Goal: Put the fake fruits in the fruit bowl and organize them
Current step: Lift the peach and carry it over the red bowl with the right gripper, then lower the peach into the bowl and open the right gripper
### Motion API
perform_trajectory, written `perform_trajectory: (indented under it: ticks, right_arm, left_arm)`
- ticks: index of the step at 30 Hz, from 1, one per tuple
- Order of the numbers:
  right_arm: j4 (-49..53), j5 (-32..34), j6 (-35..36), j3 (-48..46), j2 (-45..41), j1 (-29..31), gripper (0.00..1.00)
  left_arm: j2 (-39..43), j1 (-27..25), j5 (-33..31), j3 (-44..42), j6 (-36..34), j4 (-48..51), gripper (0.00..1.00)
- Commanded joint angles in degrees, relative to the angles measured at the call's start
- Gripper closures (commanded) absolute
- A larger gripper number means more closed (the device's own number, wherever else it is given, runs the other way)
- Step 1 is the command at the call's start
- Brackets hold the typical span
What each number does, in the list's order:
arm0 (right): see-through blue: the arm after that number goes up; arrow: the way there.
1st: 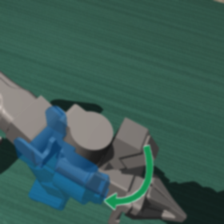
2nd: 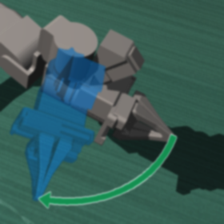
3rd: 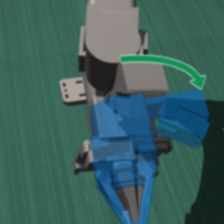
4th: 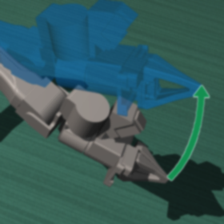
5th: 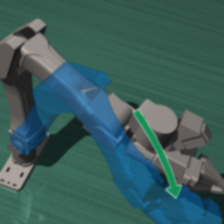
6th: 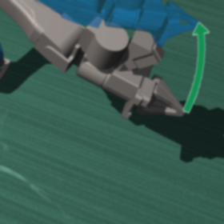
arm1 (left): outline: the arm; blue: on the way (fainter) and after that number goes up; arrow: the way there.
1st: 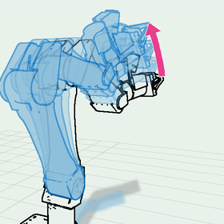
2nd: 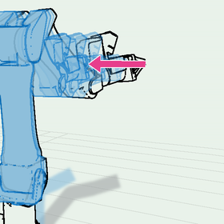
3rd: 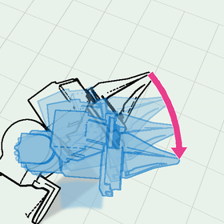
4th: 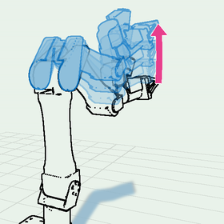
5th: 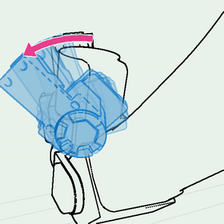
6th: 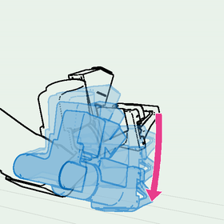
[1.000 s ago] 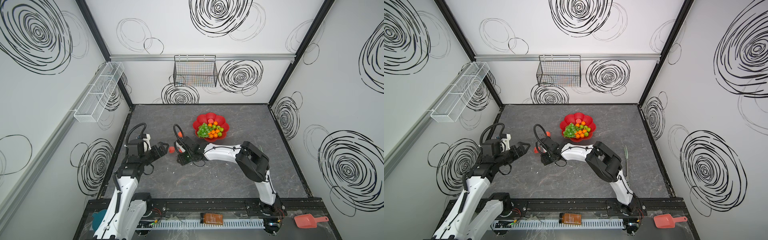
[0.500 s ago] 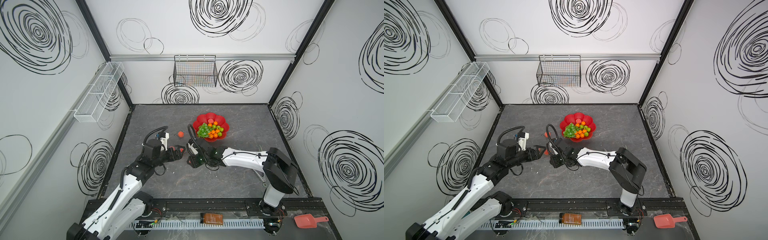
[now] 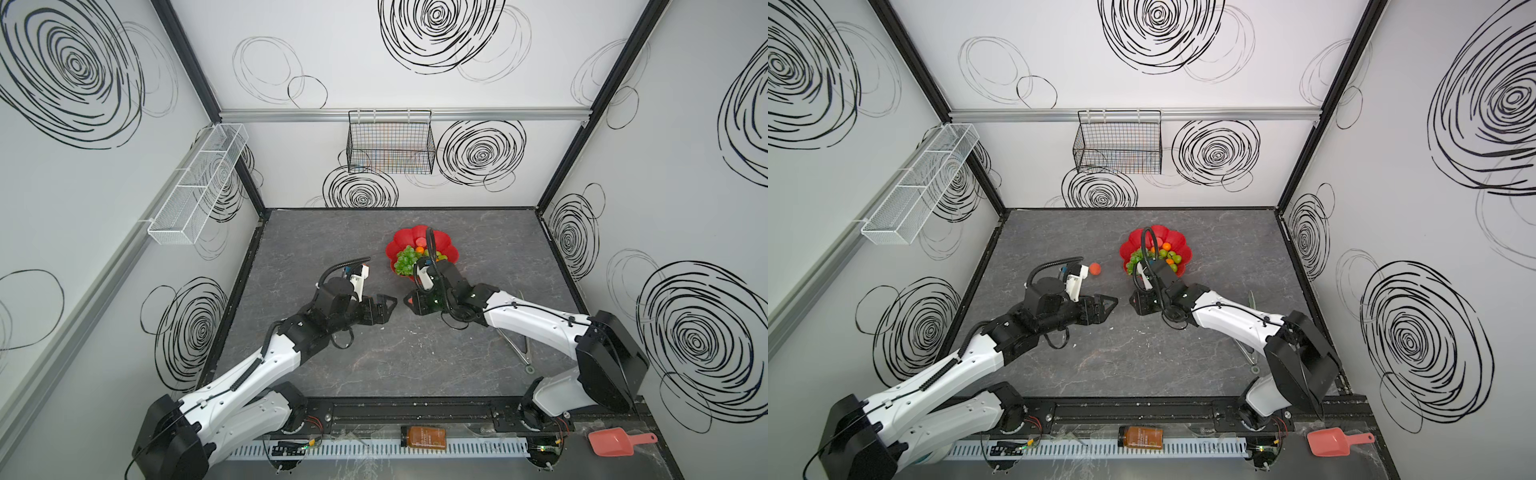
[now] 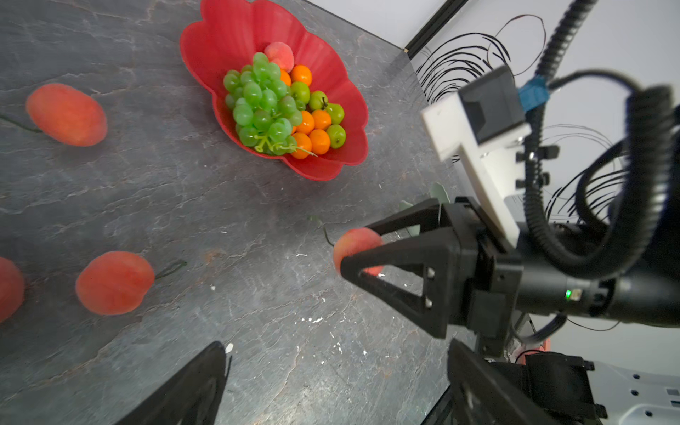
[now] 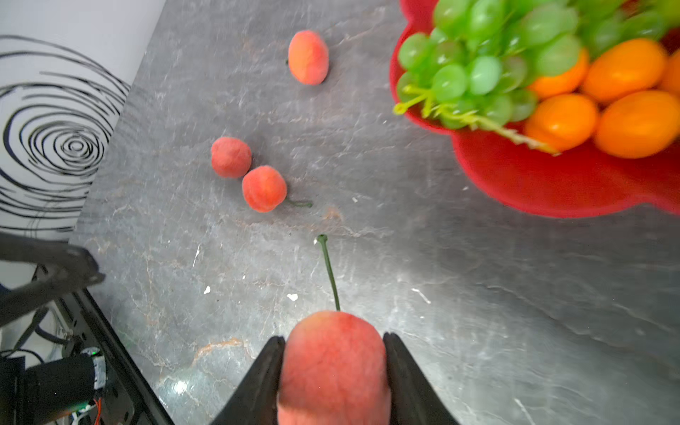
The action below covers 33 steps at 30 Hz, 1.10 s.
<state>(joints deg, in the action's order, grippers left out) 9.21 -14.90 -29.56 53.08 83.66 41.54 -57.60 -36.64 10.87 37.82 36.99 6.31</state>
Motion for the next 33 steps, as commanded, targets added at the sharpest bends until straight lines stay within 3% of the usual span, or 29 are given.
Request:
perform_trajectory:
  ticks: [1,11,22,33]
  right_arm:
    - [1.80,-0.49,0.46,-0.65,-3.69,-4.13,0.58]
    - [0.54,-4.07,3.15,1.47,-2.85,-15.55,0.59]
    - [5.68,-3.10,6.51,13.88,7.90,-17.47,0.59]
    - [8.93,-1.44,9.16,28.68,19.97,-18.52,0.60]
  left_arm:
    - [-3.57,-1.82,-0.67,4.05,-0.31,-6.22,0.04]
    - [-14.16,-2.60,4.52,10.90,-2.12,-11.42,0.04]
    - [-16.23,4.76,7.62,13.98,-3.78,-14.91,0.04]
    - [-25.85,9.40,9.12,23.46,-1.78,-16.82,0.04]
